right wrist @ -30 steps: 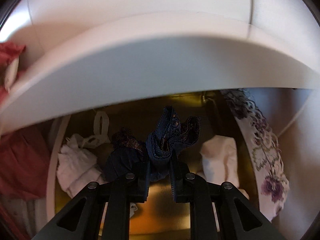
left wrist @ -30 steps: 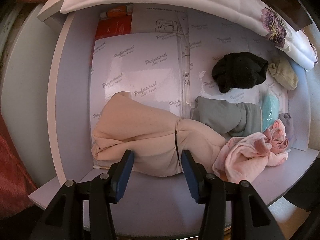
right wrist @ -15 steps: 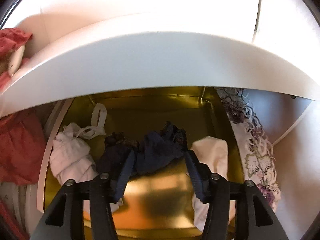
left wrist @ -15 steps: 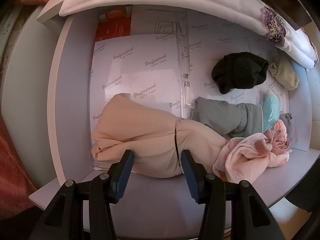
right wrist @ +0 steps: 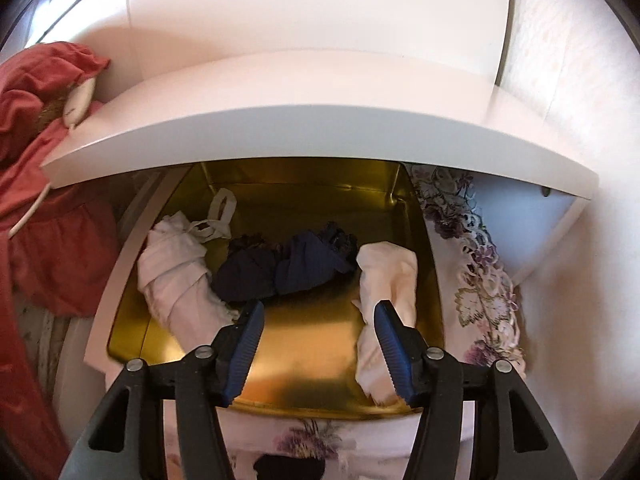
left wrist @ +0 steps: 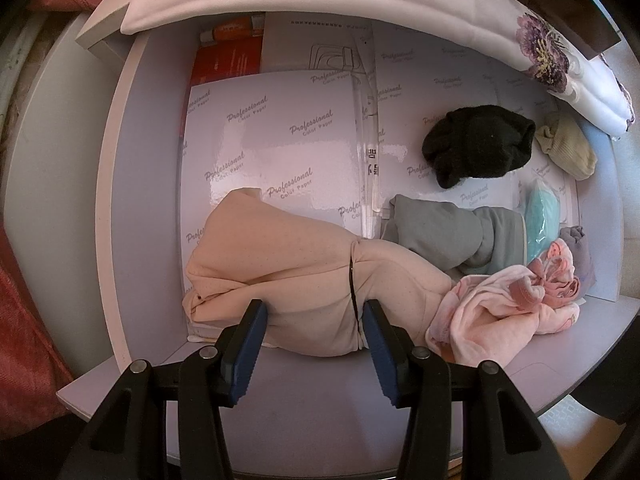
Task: Organize soft objects
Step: 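Withdraw the right tool from the tray back over the drawer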
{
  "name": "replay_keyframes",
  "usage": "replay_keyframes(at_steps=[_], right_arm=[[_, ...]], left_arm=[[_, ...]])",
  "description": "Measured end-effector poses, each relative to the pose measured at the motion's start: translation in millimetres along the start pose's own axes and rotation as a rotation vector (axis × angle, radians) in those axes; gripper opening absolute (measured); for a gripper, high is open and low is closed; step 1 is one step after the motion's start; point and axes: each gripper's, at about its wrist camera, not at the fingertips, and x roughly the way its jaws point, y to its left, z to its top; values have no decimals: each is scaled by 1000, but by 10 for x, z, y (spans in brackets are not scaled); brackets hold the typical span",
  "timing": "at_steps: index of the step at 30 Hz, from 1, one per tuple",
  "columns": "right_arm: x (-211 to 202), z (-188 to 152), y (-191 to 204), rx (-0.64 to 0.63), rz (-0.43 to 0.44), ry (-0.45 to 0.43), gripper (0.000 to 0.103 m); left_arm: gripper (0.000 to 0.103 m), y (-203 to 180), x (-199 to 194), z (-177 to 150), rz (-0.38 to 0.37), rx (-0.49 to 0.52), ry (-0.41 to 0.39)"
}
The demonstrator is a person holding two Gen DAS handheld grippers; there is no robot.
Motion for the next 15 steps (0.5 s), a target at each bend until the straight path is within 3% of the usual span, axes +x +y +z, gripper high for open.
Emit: replay_keyframes(at_steps=[7,15], right_arm=[[-321,-283,-239,8,8,9,64],[-443,-719,-778,117,-34,100,66]], left_arm=[[50,-6,4,0,1,2,0],[50,-8,4,-1,2,1,-1]])
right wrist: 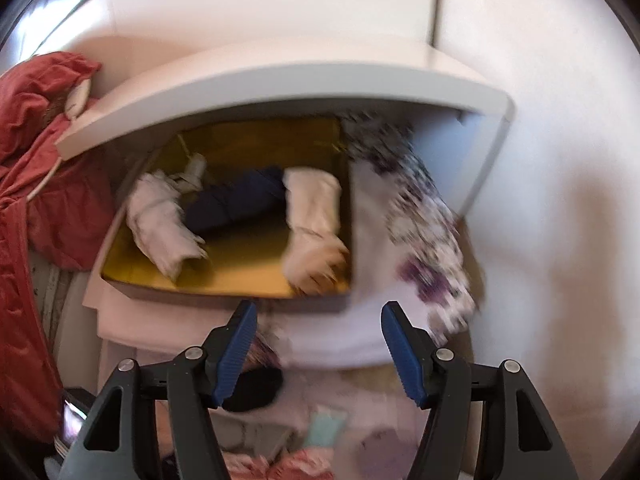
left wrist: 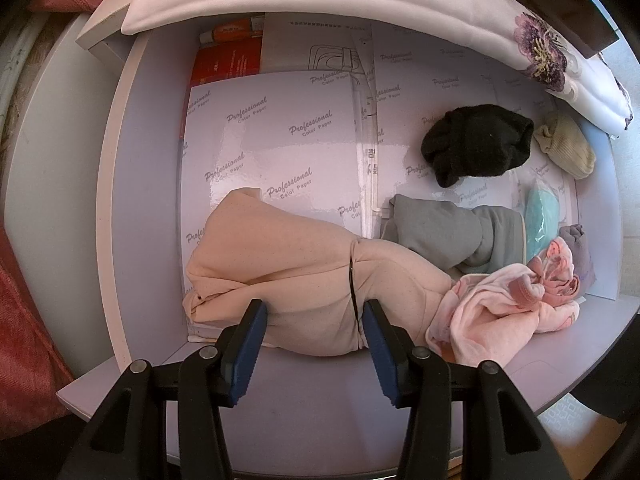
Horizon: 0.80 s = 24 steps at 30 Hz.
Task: Organize soft objects
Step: 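Withdraw the right tool from the tray back over the drawer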
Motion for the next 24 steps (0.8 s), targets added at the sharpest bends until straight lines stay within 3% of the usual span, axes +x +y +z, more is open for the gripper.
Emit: replay_keyframes(at_steps=[6,11,24], right_arm=[[129,-257,-286,116,-18,103,66],[356,-465,-344,131,-32,218,66],[791,-756,-341,85,-77,375,70]], left_arm=[[50,4,8,6,-2,-1,0],[50,14,10,4,-1,2,0],[50,8,7,1,0,1,-1]])
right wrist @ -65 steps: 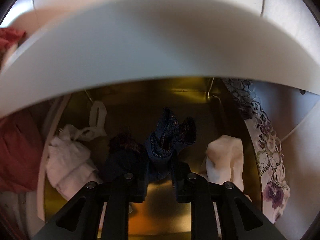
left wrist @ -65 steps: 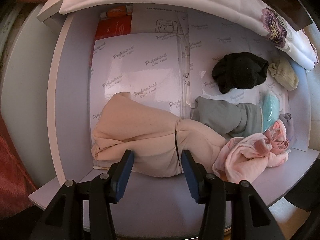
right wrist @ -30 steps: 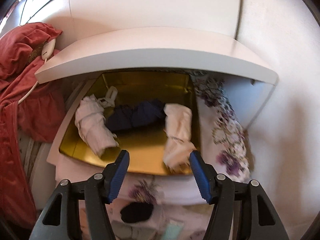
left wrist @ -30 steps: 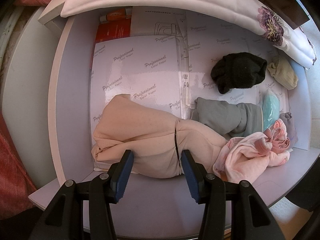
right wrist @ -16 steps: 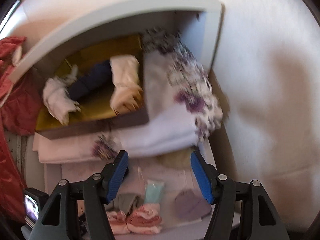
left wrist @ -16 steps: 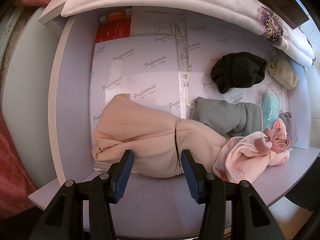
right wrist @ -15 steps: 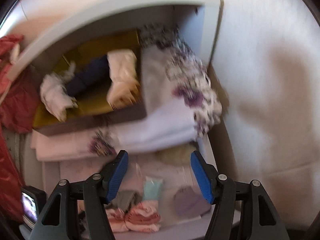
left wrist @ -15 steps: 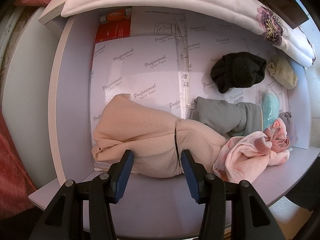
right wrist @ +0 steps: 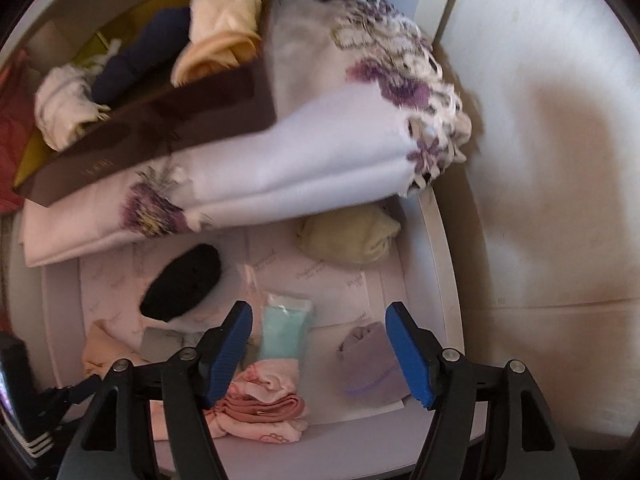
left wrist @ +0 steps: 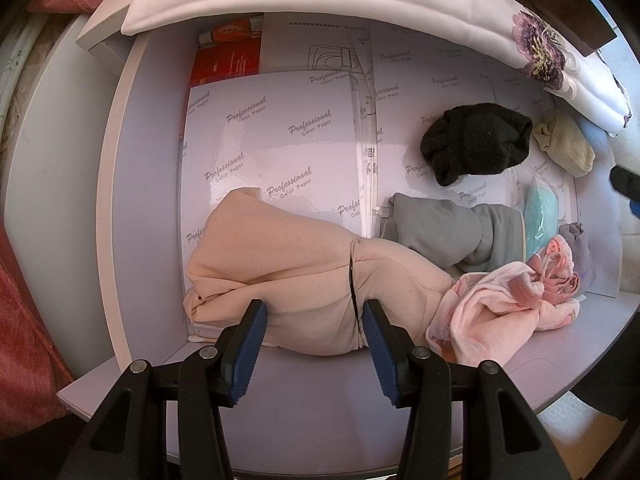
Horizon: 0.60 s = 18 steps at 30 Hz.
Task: Organize soft objects
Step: 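Withdraw the right tool from the tray back over the drawer, then reach into the drawer and grasp the black knit cloth with the left tool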
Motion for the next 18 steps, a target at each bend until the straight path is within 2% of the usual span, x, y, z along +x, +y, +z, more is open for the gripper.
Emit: replay_keyframes(at_steps=[8,13,18], right_arm=[[338,-107,56,-29,-15,108,70],[571,-246,116,-40,13,215,70],[596,-279,181,-44,35,243,70]], left_arm=[[50,-47,-96,8,5,2,-30],[51,-68,-256,60,-85,-19,-80],[51,-276,-448,168,-148,72,-152]])
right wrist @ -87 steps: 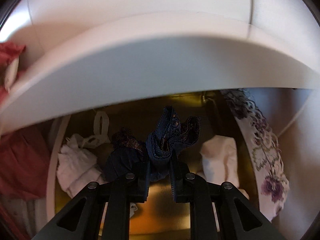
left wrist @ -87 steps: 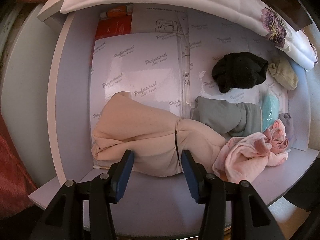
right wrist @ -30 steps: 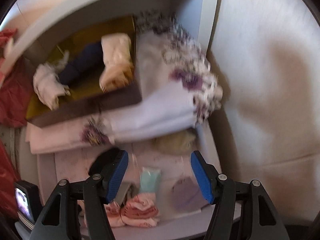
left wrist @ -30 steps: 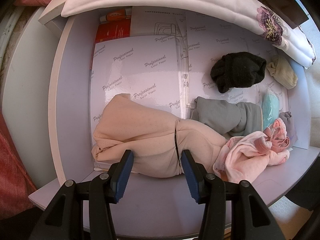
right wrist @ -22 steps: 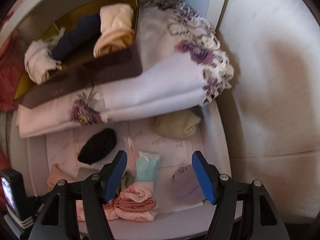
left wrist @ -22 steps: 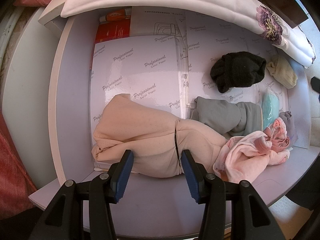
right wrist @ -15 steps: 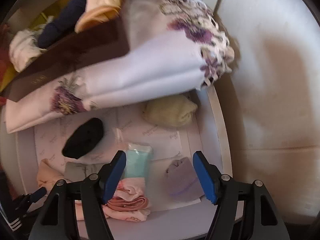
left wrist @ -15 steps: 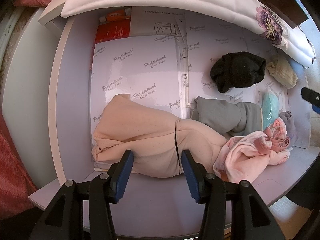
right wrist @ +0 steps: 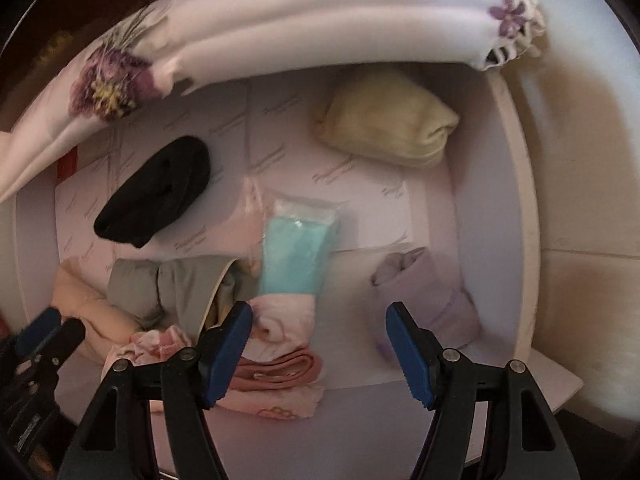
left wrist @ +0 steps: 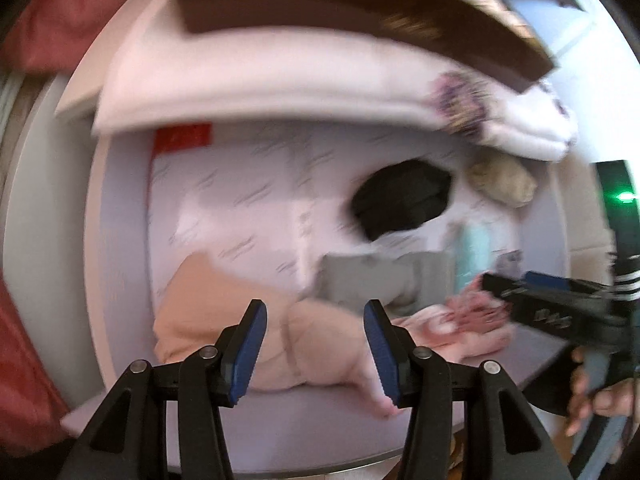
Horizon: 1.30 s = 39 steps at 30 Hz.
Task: Organize soft objects
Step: 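Reach into the drawer and grasp the black knit cloth with the left tool, then lift the black cloth into the gold tray and open the left tool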
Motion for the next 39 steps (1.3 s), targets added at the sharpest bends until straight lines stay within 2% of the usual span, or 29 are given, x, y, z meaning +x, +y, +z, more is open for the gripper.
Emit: replay_keyframes(at_steps=[3,8,21,28,29,31,34,39], right_arm=[[-6,-16,-48,30,10,3,70],[-46,-15,-173,95,14,-10,70],[-20,54,-533,220,36,31,76],[23,88,-639,230,46,44,76],[-8,85,-621,231,46,45,76],[34,58,-557,229,46,44,76],[26,88,-527,212,44,40,76],[32,98,-431,183,39,31,76]], left_arm=[[51,-140,-49,120,-42,53,-35],[51,-347,50,255,-62,146,-27],[51,-663,423,457,-31,306,-20],[51,-736,647,601,-26,302,-6],[50,-728,687,618,-33,295,0],[40,-724,732,623,-40,300,9],[31,-704,744,591,-70,301,9],[25,-571,635,503,-118,251,6]])
